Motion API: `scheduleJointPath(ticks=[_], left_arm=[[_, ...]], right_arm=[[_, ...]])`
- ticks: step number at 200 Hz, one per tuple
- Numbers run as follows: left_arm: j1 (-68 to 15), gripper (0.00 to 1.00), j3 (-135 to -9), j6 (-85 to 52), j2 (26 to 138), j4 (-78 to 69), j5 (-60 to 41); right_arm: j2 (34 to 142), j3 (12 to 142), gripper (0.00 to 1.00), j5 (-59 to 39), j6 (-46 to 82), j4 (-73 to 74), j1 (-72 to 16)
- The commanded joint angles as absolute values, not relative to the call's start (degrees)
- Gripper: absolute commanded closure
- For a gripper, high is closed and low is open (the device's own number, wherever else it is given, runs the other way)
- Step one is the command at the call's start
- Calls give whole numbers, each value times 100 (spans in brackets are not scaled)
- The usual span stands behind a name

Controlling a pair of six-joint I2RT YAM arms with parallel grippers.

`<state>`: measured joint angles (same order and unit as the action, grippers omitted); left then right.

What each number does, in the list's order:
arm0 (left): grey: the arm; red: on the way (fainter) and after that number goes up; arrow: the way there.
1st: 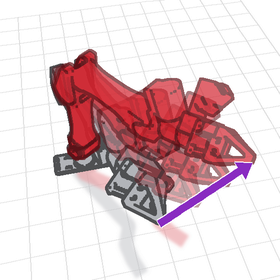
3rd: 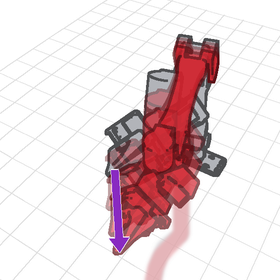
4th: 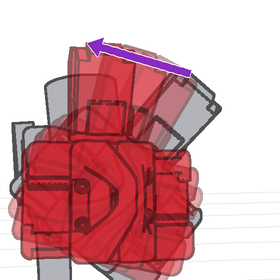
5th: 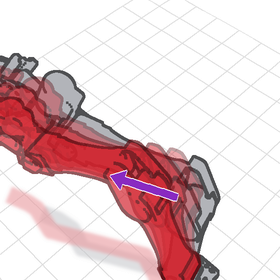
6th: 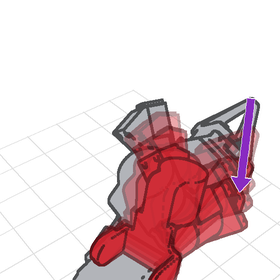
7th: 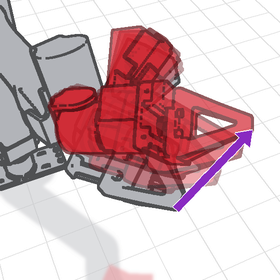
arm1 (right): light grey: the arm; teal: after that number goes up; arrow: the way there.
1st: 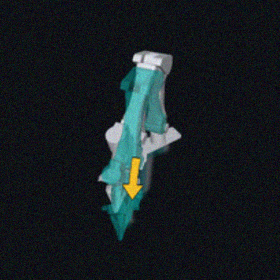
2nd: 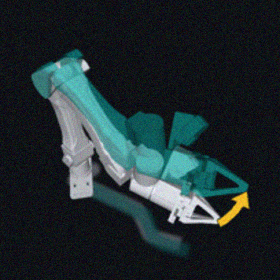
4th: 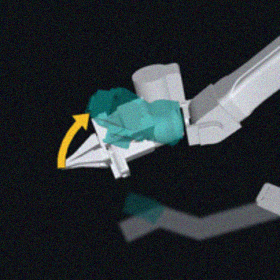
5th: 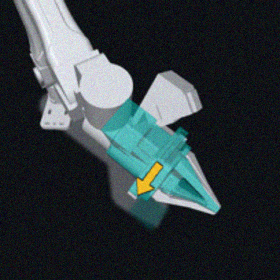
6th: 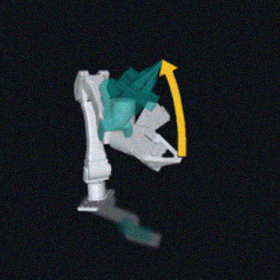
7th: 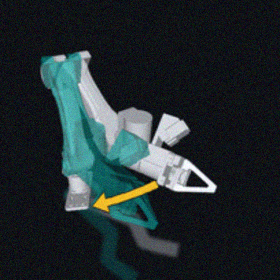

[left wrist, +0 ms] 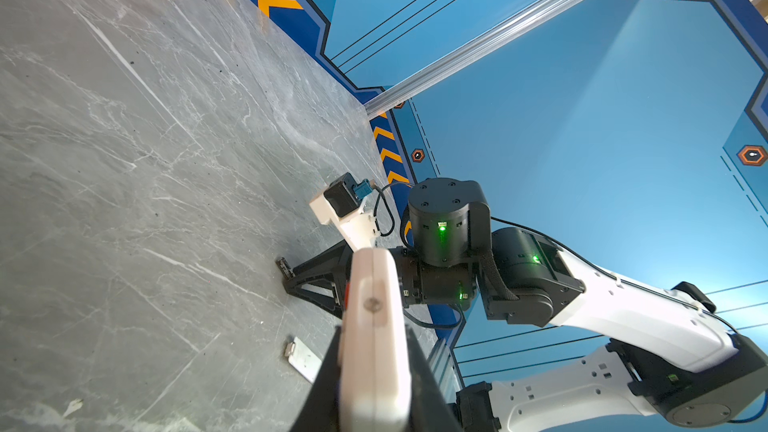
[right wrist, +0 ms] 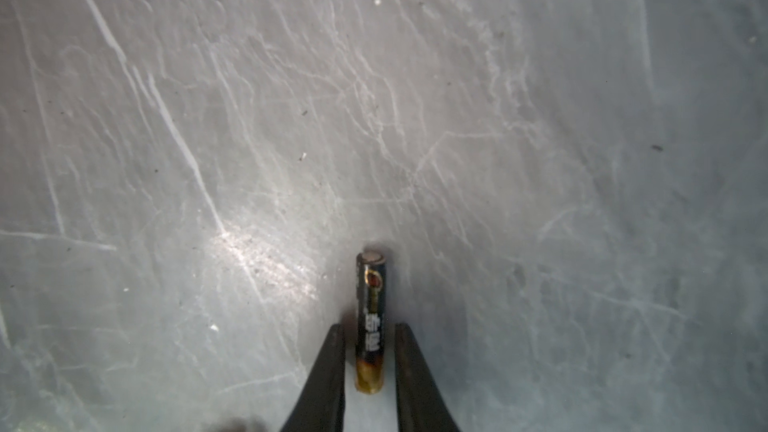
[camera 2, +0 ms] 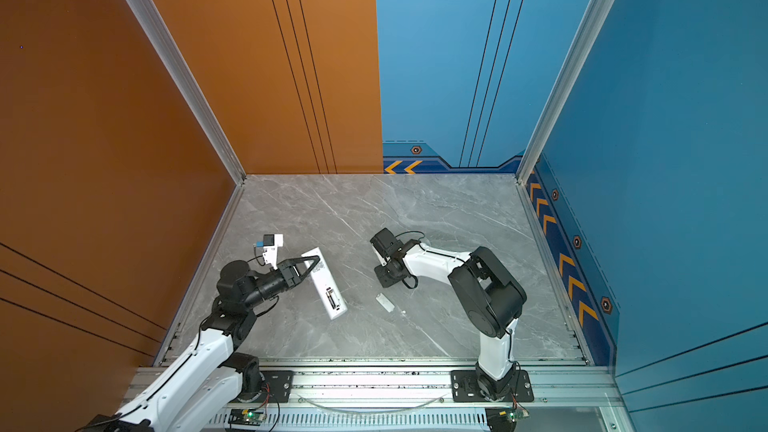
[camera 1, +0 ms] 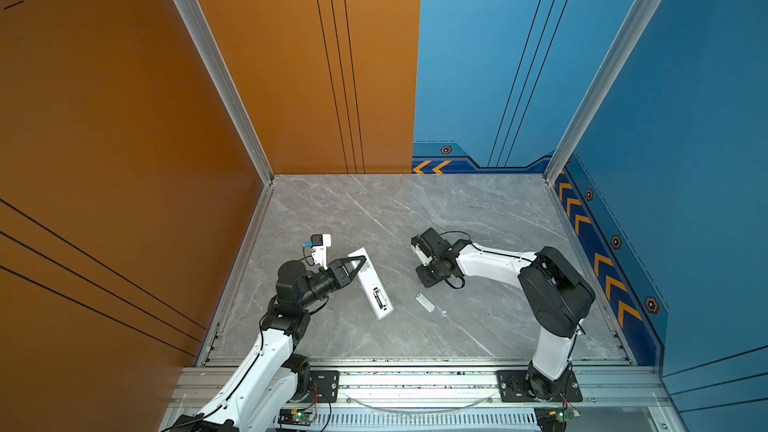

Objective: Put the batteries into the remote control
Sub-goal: 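Close the right gripper on the battery and lift it upright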

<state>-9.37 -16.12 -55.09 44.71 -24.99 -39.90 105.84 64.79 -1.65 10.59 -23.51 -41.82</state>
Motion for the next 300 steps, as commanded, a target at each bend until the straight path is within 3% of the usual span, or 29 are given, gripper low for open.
scheduleJointPath(ticks=[1,65,195,300], left_arm=[[-875,100,-1573,-5482,4376,-2646,-3991],[-876,100,-1563,-5484,4348,-2646,-3990],[-866,100,-1508,-5541,4324,-2650,-3847],[-745,100,-1441,-5524,4324,-2611,-3699]], right_arm=[[10380,6349,79,-8,1141,-2577,-4229],[10424,6321,82,28,1108,-2566,-4243],[10209,6294,100,81,1020,-2578,-4281],[9118,6356,100,44,1120,-3059,-4789]])
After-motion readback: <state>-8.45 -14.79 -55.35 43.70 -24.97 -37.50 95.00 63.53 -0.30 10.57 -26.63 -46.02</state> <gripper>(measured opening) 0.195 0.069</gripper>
